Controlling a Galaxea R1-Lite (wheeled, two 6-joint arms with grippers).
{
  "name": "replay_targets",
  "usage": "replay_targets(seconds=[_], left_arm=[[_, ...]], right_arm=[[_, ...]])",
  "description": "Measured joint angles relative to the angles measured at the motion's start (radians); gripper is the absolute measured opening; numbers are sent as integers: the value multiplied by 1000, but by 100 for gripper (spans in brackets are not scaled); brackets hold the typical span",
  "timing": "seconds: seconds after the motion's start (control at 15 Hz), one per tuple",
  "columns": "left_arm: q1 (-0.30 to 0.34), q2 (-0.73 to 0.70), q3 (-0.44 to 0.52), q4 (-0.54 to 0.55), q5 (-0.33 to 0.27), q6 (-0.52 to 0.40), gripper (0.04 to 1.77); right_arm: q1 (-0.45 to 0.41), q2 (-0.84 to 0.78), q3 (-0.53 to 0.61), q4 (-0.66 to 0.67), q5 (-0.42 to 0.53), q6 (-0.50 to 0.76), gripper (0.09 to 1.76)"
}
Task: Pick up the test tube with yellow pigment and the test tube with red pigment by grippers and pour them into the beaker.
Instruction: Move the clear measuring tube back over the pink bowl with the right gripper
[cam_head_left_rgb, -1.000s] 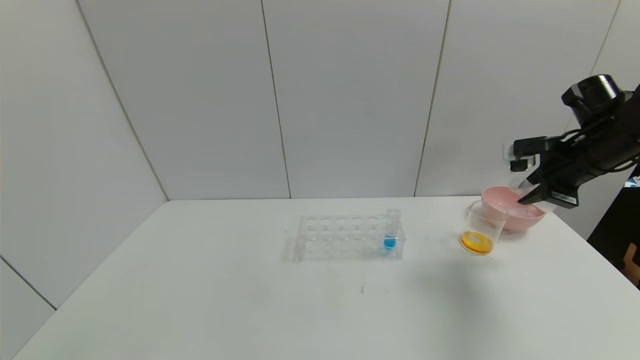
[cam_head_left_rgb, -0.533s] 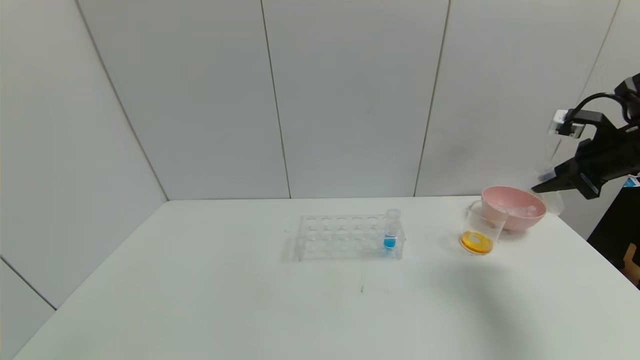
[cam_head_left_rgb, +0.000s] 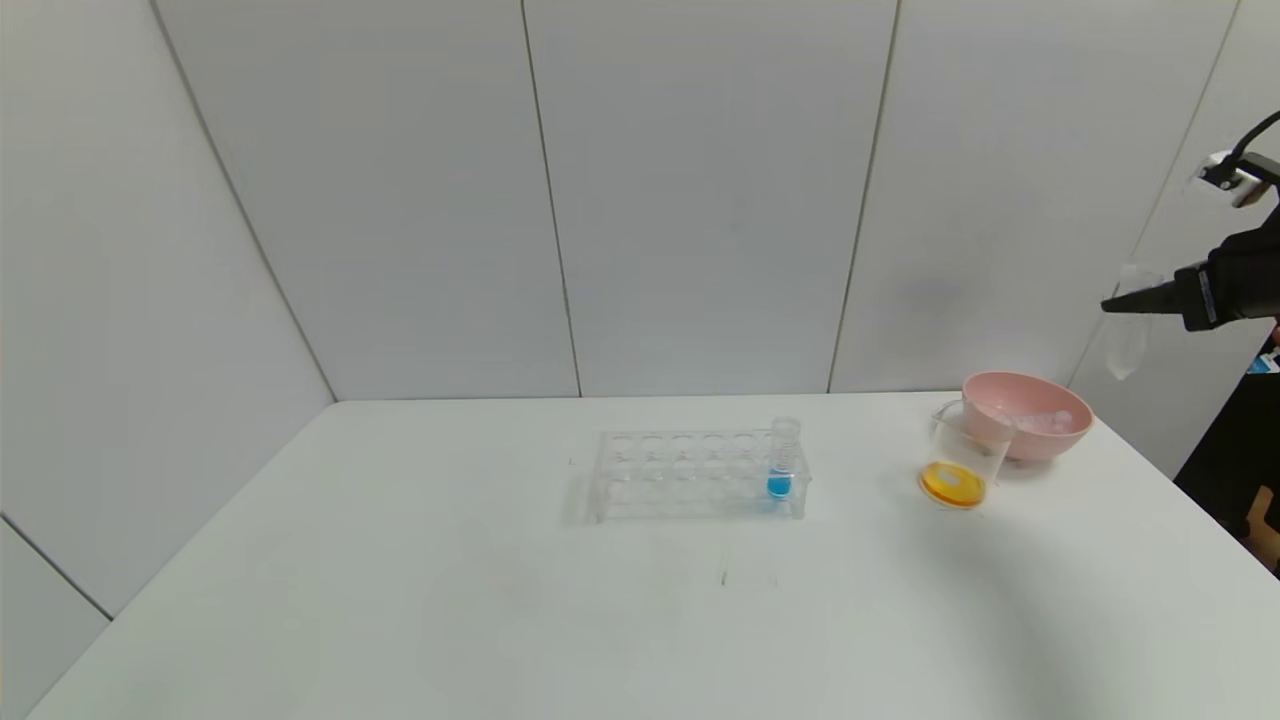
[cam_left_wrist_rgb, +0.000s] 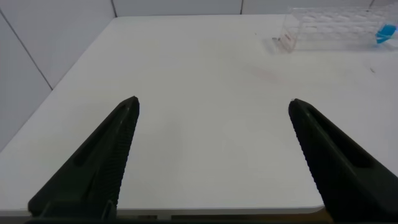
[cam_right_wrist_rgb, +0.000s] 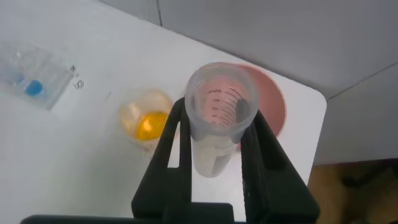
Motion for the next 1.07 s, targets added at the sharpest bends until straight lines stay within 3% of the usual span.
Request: replay_targets(seconds=[0.2, 0.47, 0.73, 1.07], left_arm=[[0, 0, 0, 0, 0, 0, 172], [0, 0, 0, 0, 0, 0, 172], [0, 0, 0, 0, 0, 0, 172], [0, 0, 0, 0, 0, 0, 172]], right_arm=[[-5, -8, 70, -203, -5, 173, 52], [8, -12, 135, -397, -144, 335, 52], [14, -6, 236, -591, -211, 368, 52], [37, 14, 400, -816, -228, 407, 52]])
